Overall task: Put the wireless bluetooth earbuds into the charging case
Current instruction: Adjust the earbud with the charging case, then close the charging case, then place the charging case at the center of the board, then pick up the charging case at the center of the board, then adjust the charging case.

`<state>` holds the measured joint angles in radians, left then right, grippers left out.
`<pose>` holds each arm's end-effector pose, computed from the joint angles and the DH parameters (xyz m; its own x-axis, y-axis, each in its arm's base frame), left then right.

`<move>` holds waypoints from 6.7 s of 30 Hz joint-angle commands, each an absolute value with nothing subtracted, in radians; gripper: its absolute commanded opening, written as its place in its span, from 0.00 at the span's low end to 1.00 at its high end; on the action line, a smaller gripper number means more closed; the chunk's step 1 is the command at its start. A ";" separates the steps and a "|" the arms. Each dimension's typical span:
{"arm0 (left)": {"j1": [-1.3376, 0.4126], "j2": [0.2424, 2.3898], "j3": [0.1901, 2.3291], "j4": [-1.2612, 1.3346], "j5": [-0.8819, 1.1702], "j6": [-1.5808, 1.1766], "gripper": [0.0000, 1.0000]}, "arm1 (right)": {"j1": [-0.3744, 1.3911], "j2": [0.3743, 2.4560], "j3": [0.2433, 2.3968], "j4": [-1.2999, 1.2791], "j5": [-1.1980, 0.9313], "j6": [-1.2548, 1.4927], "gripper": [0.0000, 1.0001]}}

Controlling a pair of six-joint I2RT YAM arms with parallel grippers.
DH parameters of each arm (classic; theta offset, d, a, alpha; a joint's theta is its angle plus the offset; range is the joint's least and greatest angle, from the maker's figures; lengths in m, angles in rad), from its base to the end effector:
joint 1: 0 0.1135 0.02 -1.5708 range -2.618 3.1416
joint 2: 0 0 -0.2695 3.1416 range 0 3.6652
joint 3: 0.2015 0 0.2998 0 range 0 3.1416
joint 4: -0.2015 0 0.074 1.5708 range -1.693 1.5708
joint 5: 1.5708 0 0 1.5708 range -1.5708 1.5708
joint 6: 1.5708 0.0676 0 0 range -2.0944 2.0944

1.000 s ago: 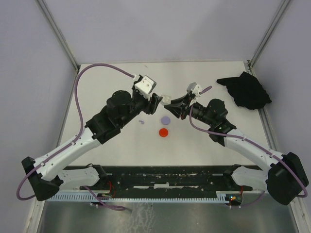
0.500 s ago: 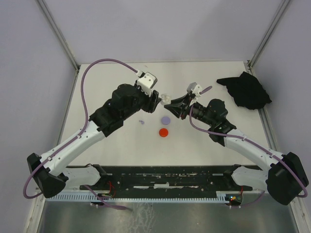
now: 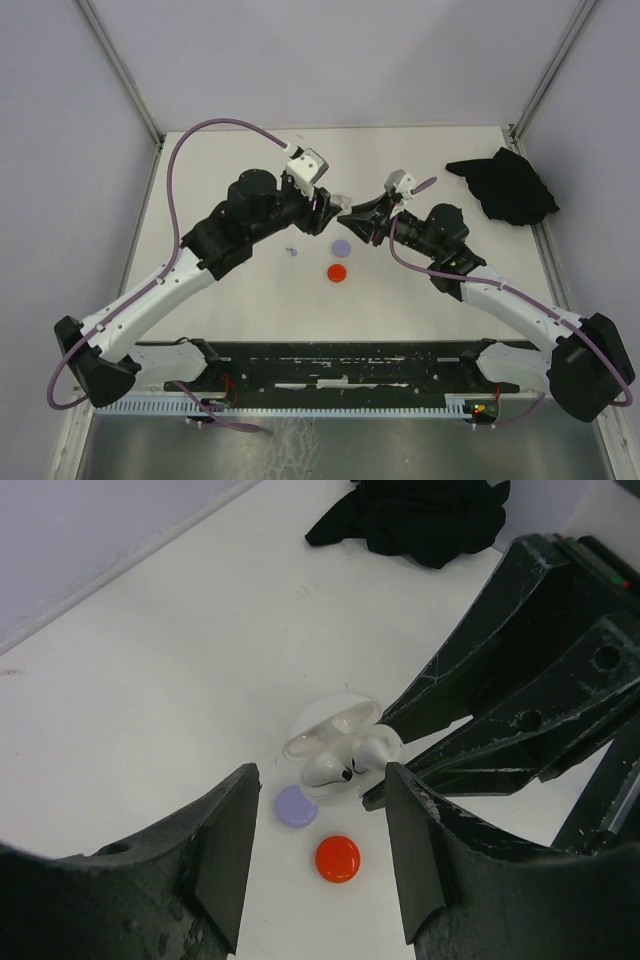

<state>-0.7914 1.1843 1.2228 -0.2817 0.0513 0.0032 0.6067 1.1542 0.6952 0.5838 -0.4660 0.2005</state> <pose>0.2414 -0.2492 0.4003 -0.1669 0.1734 -0.9706 0.7459 0.6660 -0.0092 0.2572 0.2155 0.3003 -0.0742 0.1651 -0.9835 -0.8784 0.4560 0.1428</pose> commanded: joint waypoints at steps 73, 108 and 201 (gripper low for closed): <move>-0.397 1.327 1.292 -0.470 0.408 -0.264 0.67 | 0.482 1.206 0.685 0.345 -0.498 0.408 0.02; -0.028 1.506 1.055 -0.435 -0.118 -0.402 0.90 | 0.410 1.726 0.774 0.086 -0.525 0.662 0.44; -0.926 1.022 0.899 0.067 -0.004 0.770 0.41 | 0.632 1.199 1.071 -0.017 -0.460 0.428 0.69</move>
